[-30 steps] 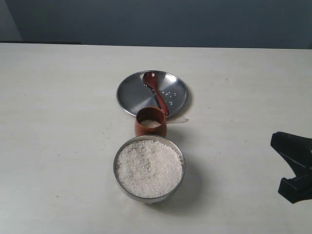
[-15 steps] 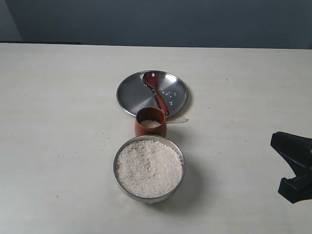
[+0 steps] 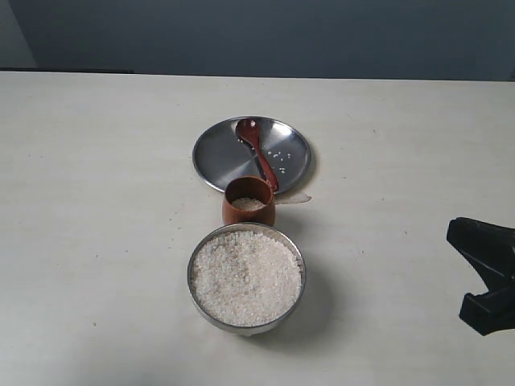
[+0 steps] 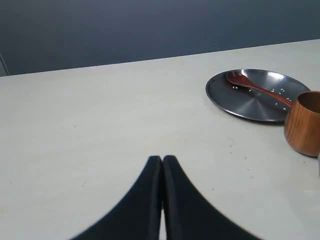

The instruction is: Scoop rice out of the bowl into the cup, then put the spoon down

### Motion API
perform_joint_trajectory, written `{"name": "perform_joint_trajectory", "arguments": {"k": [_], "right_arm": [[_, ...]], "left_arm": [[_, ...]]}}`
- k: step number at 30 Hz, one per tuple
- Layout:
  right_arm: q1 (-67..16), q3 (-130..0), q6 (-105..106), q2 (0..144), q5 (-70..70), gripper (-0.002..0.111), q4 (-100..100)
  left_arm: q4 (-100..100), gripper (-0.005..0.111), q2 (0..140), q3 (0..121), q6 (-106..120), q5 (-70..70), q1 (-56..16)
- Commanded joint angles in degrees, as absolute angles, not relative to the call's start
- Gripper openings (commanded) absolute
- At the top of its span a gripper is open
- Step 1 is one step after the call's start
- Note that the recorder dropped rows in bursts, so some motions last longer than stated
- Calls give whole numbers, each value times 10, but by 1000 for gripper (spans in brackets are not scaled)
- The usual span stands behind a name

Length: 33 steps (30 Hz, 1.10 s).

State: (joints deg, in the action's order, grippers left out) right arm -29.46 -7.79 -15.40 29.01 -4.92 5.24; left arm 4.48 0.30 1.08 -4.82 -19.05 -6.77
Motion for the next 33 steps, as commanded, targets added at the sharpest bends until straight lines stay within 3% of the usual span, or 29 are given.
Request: {"name": "perform_joint_trajectory", "arguments": {"k": [1,33], "right_arm": [[-292,-76,-153,287,-45,0,53],[-292,-76,-153,287,-43,0,53]], "left_arm": [[47,0,0,0,-56,-184,-69],[76,0,0,0,-54,-194,-69]]}}
